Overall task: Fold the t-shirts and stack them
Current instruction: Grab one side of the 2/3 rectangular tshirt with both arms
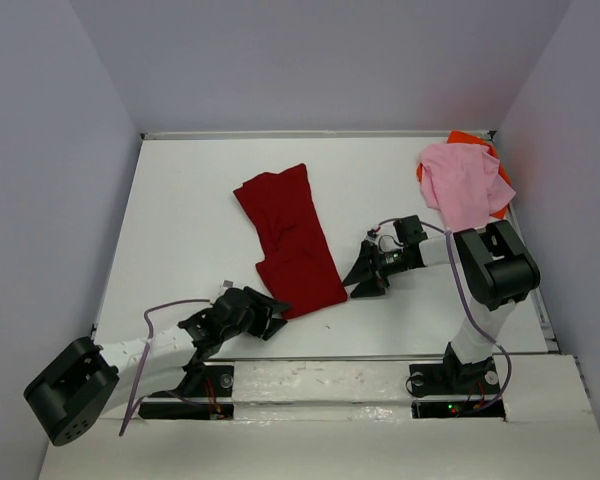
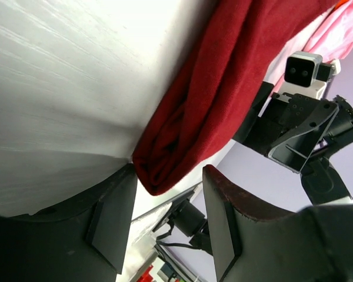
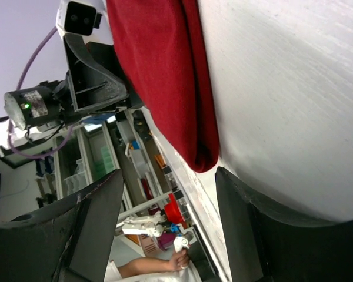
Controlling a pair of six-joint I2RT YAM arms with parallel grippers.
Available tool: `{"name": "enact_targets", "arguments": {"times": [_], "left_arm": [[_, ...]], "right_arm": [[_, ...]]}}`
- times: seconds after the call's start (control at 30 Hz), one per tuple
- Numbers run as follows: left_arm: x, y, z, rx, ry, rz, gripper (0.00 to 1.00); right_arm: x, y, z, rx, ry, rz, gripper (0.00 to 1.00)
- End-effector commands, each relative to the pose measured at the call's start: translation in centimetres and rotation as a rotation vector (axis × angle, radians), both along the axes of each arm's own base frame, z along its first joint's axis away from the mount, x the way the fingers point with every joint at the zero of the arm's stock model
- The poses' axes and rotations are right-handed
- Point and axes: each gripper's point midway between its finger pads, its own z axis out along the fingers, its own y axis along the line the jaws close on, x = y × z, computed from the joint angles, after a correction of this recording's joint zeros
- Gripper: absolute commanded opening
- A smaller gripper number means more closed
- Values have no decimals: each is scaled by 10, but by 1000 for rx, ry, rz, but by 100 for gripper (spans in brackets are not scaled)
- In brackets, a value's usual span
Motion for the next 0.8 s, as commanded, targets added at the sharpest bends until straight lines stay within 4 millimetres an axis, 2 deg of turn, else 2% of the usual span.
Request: {"name": "enact_targets", "arguments": {"times": [0.0, 0.3, 0.33, 0.37, 0.43, 0.63, 0.7, 0.77], "left_arm": [[-3, 9, -16, 45, 25, 27, 59], [-2, 8, -14, 39, 18, 26, 59], [-2, 8, -14, 41, 20, 26, 59], [-1, 8, -14, 41, 20, 26, 59], [-1, 8, -15, 48, 24, 25, 59], [2, 4, -14, 66, 25, 15, 58], [3, 3, -15, 72, 30, 15, 49], [4, 3, -17, 76, 37, 17, 32]], "right_arm": [[-15, -5, -30, -150, 72, 10, 69], [-21, 6, -39, -166, 71, 37, 63], [-20, 8, -39, -163, 74, 30, 53], [-22, 11, -39, -160, 77, 40, 53], [-20, 11, -39, -159, 82, 36, 59], [-24, 21, -40, -168, 77, 63, 58], [-24, 22, -41, -171, 78, 61, 55], [-27, 23, -41, -171, 82, 70, 49]]}}
